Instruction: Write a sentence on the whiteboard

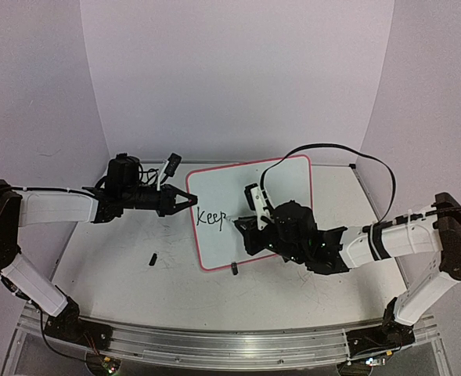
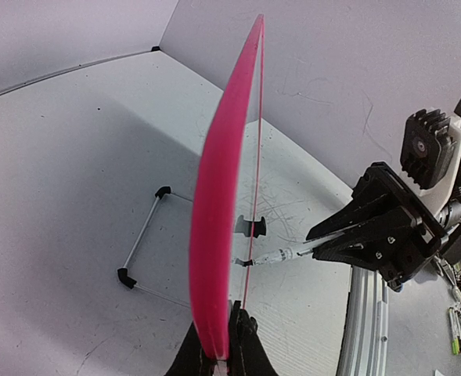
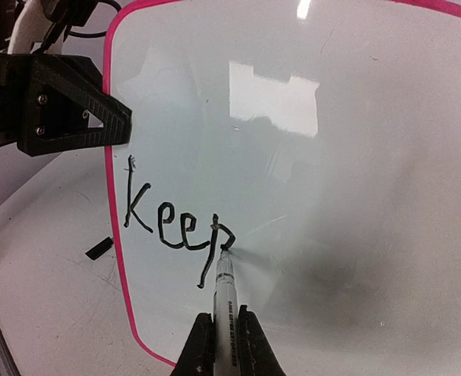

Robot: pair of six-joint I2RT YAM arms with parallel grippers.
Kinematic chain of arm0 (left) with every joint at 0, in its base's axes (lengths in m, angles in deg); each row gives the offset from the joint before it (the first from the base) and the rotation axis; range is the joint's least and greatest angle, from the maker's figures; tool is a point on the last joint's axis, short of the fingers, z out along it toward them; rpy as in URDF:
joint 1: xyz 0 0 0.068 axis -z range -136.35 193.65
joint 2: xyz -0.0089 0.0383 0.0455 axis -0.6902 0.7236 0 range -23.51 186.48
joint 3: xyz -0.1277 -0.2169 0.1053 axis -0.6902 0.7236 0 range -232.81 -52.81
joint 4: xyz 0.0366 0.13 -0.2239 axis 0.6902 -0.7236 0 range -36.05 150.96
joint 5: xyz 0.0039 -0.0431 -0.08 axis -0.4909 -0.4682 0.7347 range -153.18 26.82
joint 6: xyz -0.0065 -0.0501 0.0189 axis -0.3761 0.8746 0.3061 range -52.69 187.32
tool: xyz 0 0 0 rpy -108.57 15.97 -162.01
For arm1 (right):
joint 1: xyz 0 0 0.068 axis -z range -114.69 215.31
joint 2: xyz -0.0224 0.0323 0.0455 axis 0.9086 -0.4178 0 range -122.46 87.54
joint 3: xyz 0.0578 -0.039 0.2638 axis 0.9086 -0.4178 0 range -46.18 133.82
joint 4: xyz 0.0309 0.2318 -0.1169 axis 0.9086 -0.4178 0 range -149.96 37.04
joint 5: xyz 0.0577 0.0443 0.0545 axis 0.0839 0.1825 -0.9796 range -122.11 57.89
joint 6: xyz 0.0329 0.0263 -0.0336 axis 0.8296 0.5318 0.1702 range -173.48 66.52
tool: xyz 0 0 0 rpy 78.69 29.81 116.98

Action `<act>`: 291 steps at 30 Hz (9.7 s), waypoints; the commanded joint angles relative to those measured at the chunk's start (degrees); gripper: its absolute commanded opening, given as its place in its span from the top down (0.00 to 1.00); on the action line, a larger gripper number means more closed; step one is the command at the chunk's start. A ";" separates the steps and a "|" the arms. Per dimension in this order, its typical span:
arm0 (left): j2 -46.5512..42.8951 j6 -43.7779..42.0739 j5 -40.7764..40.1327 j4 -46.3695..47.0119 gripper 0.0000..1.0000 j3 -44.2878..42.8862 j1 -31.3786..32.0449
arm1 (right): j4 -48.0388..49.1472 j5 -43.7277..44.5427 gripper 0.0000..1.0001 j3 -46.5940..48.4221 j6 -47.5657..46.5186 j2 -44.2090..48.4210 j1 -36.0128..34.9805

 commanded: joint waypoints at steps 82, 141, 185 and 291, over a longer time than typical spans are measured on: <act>-1.62 -7.56 -12.53 -7.28 1.00 -2.55 0.84 | -2.59 -3.48 1.00 1.17 -10.14 6.23 1.17; -1.25 -7.69 -11.79 -7.20 1.00 -3.21 0.88 | -4.11 2.63 1.00 -0.67 -6.01 5.06 2.94; -1.64 -8.25 -12.04 -7.18 1.00 -2.95 0.85 | -3.23 -0.78 1.00 -0.07 -5.54 3.23 2.85; -1.52 -8.50 -12.24 -7.23 1.00 -2.79 0.84 | -1.55 -3.44 1.00 -2.65 -3.28 8.38 2.26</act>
